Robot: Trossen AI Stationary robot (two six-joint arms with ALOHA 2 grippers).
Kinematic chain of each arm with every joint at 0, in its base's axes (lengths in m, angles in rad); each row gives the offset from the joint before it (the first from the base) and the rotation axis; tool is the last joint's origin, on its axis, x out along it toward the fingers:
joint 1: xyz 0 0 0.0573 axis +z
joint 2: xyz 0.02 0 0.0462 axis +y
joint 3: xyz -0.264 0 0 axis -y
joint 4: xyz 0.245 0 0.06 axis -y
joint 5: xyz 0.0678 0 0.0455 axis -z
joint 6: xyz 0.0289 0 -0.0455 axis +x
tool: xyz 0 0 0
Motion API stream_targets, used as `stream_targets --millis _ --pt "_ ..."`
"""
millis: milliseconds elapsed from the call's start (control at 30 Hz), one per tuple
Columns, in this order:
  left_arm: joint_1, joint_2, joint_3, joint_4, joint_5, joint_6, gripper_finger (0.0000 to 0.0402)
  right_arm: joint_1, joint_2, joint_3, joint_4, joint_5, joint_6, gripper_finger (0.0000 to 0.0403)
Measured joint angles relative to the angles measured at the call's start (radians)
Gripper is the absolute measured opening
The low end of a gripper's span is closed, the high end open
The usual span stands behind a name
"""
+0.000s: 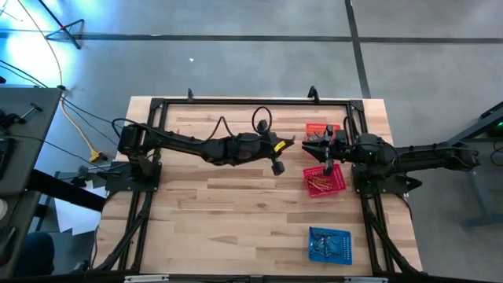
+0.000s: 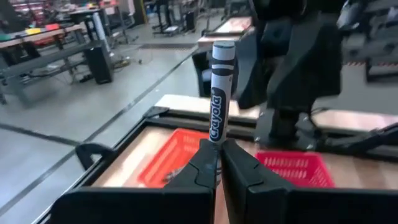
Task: Sort crayons
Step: Put the gray crayon into the orange bin
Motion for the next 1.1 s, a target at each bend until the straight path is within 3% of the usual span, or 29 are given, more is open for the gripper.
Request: stream_targets --millis 267,633,1100 --pt "-0.010 0.007 0.000 0.119 0.134 -0.004 0.0000 0.013 0.022 0.000 0.060 0.018 -0.011 0.0069" --pt "-0.021 0.010 0.000 0.127 0.142 -0.004 0.0000 0.013 0.029 0.000 0.108 -0.087 -0.133 0.0074" --pt "-0.043 0.010 0.000 0.128 0.144 -0.013 0.0000 0.013 0.029 0.001 0.120 -0.104 -0.162 0.0154"
